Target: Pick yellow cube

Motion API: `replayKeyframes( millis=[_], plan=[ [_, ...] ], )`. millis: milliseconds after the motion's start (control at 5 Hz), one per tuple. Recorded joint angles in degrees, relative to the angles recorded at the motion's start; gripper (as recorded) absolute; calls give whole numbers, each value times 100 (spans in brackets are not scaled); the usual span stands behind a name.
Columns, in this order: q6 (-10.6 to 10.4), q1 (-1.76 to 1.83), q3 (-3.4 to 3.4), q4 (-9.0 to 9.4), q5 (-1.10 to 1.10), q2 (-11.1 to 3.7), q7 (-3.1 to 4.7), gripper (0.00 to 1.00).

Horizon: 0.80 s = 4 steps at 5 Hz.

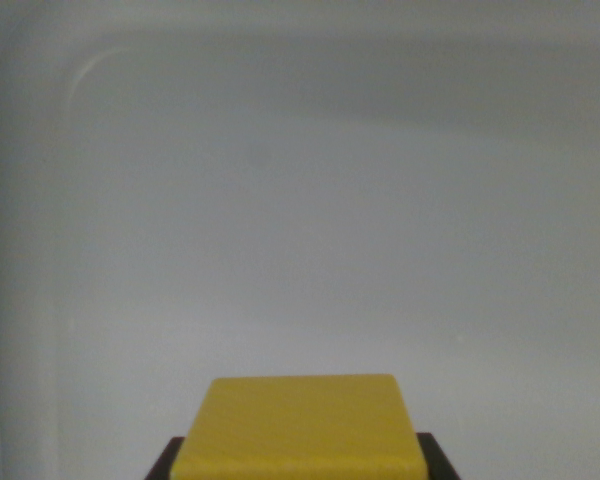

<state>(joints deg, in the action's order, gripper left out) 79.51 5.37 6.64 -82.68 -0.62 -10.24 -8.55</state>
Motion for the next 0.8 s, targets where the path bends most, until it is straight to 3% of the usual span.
replayKeyframes(
  millis=[200, 400, 600, 800],
  plan=[
    [249, -4, 4, -169, -9, 80, 1, 100],
    [249, -4, 4, -169, -9, 80, 1, 100],
    [483, -7, 8, -329, -18, 155, 2, 100],
    [483, -7, 8, -329, -18, 155, 2, 100]
  ],
)
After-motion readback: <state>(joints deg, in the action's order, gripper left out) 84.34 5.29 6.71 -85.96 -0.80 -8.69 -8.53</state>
